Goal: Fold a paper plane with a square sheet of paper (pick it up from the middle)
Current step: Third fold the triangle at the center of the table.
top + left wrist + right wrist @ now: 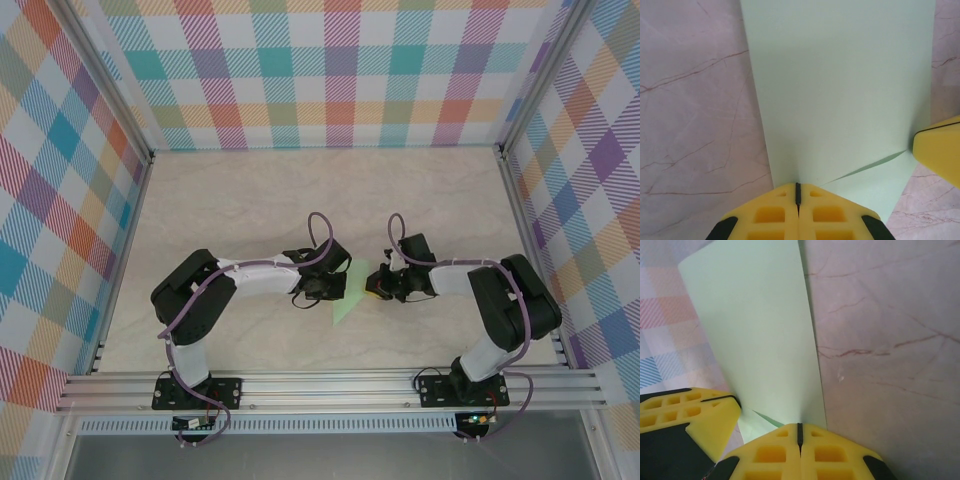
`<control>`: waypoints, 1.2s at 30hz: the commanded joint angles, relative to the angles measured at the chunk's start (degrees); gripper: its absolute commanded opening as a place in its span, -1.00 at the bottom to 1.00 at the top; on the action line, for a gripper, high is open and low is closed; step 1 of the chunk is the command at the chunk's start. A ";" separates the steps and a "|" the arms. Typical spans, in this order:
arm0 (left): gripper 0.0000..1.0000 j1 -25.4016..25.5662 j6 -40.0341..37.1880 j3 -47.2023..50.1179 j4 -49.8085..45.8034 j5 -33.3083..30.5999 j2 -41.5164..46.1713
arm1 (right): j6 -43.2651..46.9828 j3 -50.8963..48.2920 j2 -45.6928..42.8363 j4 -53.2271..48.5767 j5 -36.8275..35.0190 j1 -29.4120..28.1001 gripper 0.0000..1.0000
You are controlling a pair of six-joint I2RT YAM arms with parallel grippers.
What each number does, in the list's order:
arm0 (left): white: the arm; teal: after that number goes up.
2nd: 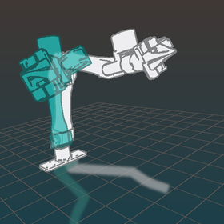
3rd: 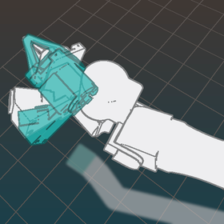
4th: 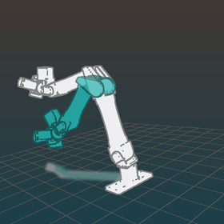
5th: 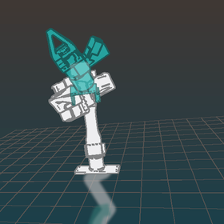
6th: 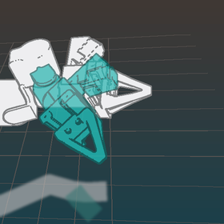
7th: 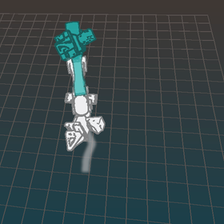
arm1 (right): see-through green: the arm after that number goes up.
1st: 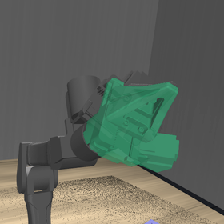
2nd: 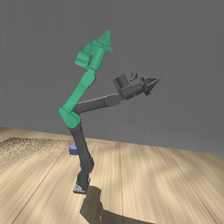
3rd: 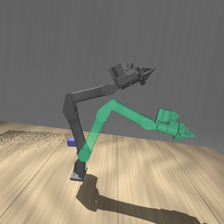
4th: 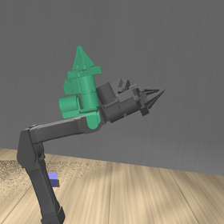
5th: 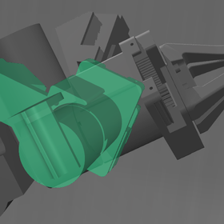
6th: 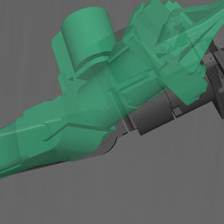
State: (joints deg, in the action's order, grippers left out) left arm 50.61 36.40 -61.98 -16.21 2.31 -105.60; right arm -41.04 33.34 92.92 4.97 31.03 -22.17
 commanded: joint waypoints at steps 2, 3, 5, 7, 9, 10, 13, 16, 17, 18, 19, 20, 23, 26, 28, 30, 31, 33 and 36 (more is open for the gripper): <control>-0.95 0.89 -1.27 0.18 -4.93 -0.90 -2.13 | 1.51 -1.58 0.09 0.28 -0.26 -0.16 -0.94; -0.95 0.94 -1.43 0.02 -5.33 -1.03 -2.14 | 1.69 -1.47 -0.47 -0.65 -0.56 -0.15 -0.94; -0.94 0.89 -1.87 -0.08 -5.76 -1.27 -2.00 | 2.49 -0.83 -2.58 -3.19 -1.09 -0.15 -0.93; -0.94 0.89 -2.17 -0.16 -6.02 -1.34 -1.89 | 2.58 -0.45 -4.61 -3.83 -0.05 -0.24 -0.92; -0.94 0.89 -2.49 -0.24 -5.95 -1.36 -1.78 | 1.50 -0.60 -5.97 -3.19 2.02 -0.51 -0.91; -0.94 0.90 -2.56 -0.29 -5.96 -1.26 -1.80 | 1.02 -0.70 -6.17 -2.43 3.20 -0.84 -0.90; -0.93 0.89 -2.86 -0.77 -5.73 -0.84 -1.88 | 0.03 -0.65 -5.46 -1.06 4.95 -2.09 -0.90; -0.92 0.89 -2.93 -1.21 -5.70 -0.63 -1.91 | -1.45 -0.26 -3.16 1.37 6.52 -3.57 -0.89; -0.92 0.89 -3.00 -1.22 -5.62 -0.56 -1.85 | -1.88 0.14 -2.12 2.18 7.05 -4.30 -0.89; -0.92 0.92 -3.00 -1.25 -5.52 -0.47 -1.79 | -2.04 0.54 -1.16 2.58 7.33 -5.13 -0.89; -0.92 0.89 -3.01 -1.21 -5.58 -0.46 -1.72 | -2.12 1.03 -0.38 2.60 7.38 -5.67 -0.89; -0.92 0.89 -3.08 -1.21 -5.54 -0.51 -1.61 | -2.19 1.45 0.50 2.68 7.18 -6.01 -0.89; -0.91 0.89 -3.34 -1.29 -5.68 -0.37 -1.11 | -1.84 1.65 2.16 2.49 5.06 -6.14 -0.90; -0.90 0.94 -3.26 -1.18 -5.98 -0.53 -0.24 | -1.05 1.83 4.29 0.74 2.73 -6.13 -0.91; -0.88 0.89 -3.26 -1.22 -6.35 -0.61 0.45 | -1.63 1.17 5.29 1.39 2.18 -6.14 -0.92; -0.86 0.91 -3.09 -1.30 -6.77 -0.91 1.80 | -2.01 0.70 5.85 1.07 1.39 -6.13 -0.93; -0.83 0.89 -3.01 -1.37 -7.02 -1.23 2.37 | -2.15 0.57 6.02 0.92 0.98 -6.13 -0.94; -0.75 0.89 -2.46 -1.32 -7.61 -2.10 4.07 | -2.75 0.20 6.08 1.09 0.58 -6.13 -0.94; -0.57 0.89 -0.80 -0.91 -7.86 -2.61 6.90 | -4.22 -0.49 5.96 2.12 0.35 -6.13 -0.95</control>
State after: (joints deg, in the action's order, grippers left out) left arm 50.63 33.98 -62.85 -21.52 1.17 -103.37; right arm -43.75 34.24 96.18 6.74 36.62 -28.23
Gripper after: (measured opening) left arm 0.189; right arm 0.045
